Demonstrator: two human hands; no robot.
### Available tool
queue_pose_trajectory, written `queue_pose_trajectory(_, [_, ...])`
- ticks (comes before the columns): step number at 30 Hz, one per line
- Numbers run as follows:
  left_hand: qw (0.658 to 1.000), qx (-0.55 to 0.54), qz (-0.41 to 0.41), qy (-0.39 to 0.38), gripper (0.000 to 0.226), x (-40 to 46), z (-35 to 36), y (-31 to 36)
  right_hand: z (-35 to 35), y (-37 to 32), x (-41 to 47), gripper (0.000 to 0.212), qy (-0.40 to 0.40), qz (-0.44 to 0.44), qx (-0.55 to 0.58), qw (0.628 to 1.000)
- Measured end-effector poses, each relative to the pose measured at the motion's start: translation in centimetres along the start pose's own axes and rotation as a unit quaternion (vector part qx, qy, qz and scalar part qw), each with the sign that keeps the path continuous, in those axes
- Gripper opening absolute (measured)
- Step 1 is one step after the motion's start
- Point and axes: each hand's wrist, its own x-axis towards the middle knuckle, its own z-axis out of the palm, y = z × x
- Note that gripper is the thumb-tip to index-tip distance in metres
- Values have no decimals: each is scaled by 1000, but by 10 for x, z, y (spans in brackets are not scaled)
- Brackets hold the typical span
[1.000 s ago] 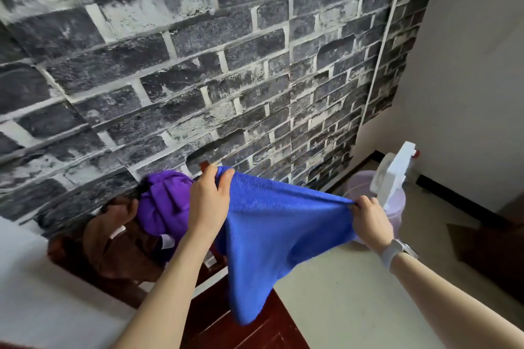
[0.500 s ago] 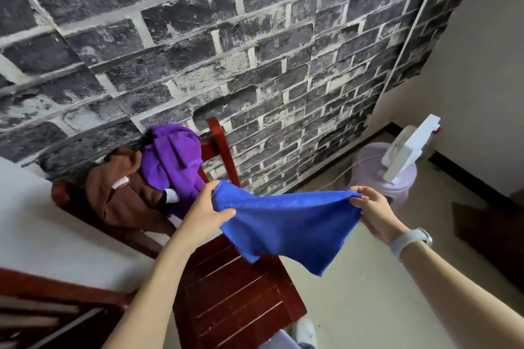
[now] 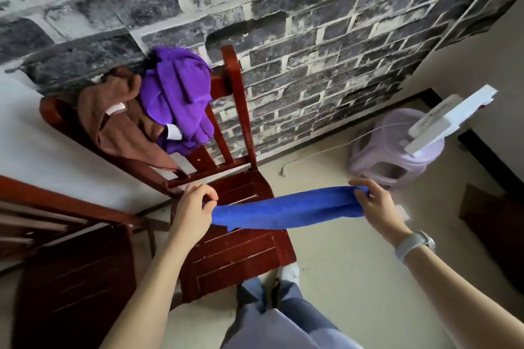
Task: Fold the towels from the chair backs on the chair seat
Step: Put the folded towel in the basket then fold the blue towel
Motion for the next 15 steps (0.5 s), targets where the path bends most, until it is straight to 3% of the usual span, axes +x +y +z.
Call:
queue_pose_trajectory(9, [990,-60,-103,-81,25,-56,-6,-39,28,5,-19,31,-91,5,-59,994])
queue_pose_trajectory(15, [984,5,-53,-173,35,-87,-25,-64,39,-5,-56,35,-78,3,-34,996])
